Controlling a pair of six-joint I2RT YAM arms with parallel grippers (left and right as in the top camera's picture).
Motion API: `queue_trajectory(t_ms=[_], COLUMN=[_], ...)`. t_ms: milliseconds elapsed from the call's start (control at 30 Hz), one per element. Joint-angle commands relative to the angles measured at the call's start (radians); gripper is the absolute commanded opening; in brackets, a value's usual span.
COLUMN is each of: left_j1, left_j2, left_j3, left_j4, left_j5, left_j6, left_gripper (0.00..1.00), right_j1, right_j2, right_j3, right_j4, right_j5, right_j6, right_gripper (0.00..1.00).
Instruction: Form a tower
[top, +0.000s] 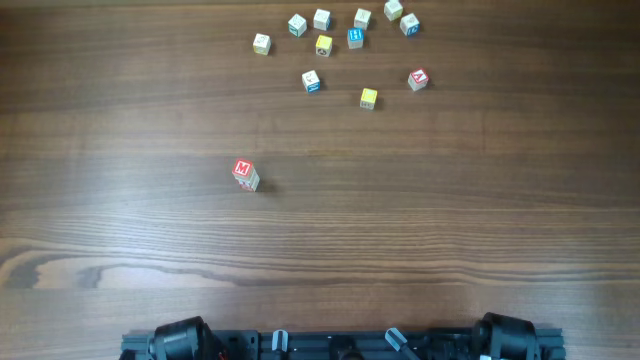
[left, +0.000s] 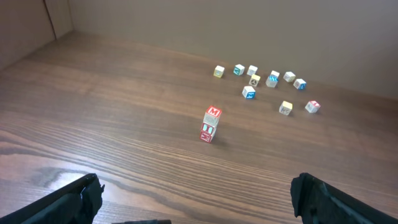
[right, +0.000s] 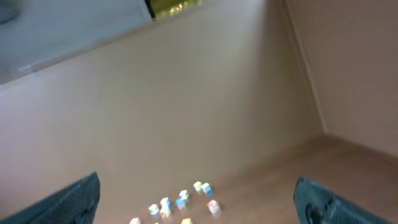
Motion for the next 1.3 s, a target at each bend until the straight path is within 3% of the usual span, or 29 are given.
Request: queue_trajectory(t_ms=[0,133,267,300,400,567,633,767,867,1033,1167,1267], left_j1=[-0.005,-0.005,-0.005,-0.005,-0.005,-0.005,-0.005,-0.005,-0.005,-0.005,-0.005,-0.005], left_j2=[-0.007,-0.007,-0.007,-0.007,-0.007,-0.007,-0.007,-0.007,-0.007,-0.007,-0.007,-0.007], left_j3=[-0.001,-0.001,-0.001,-0.001,-0.001,-0.001,-0.001,-0.001,-0.001,-0.001,-0.001,-0.001], left_j4=[0.000,0.000,0.000,0.000,0.000,0.000,0.000,0.000,0.000,0.000,0.000,0.000], left_j5=[0.012,0.012,0.012,0.012,0.012,0.012,0.012,0.012,0.012,0.012,0.012,0.012], left_j6=[0.012,0.012,0.012,0.012,0.012,0.012,0.012,0.012,0.012,0.012,0.012,0.012], left_gripper=[1.00,1.00,1.00,1.00,1.00,1.00,1.00,1.00,1.00,1.00,1.00,1.00], right_j1=[0.002,0.002,0.002,0.002,0.002,0.012,0.014,0.089,0.120,0.122,0.122,0.122], right_j2=[0.003,0.008,0.075,0.123,0.240,0.245,0.215,0.025,-0.003,-0.003,-0.003,-0.003], right_j3=[-0.215,-0.716,-1.239,-1.302,-1.304,-1.304,-1.305,-1.353,-1.379,-1.425,-1.426,-1.426], right_j4=[0.108,0.463,0.481,0.562,0.621,1.084,1.126,1.123,1.122,1.146,1.133,1.135], right_j5=[0.065,-0.033,-0.036,-0.026,0.037,-0.009,0.018,0.172,0.208,0.188,-0.012,0.000], right_j6=[0.198,0.455,0.961,1.007,1.092,1.084,1.080,0.831,0.708,0.199,-0.359,-0.413], right_gripper=[1.00,1.00,1.00,1.00,1.00,1.00,1.00,1.00,1.00,1.00,1.00,1.00])
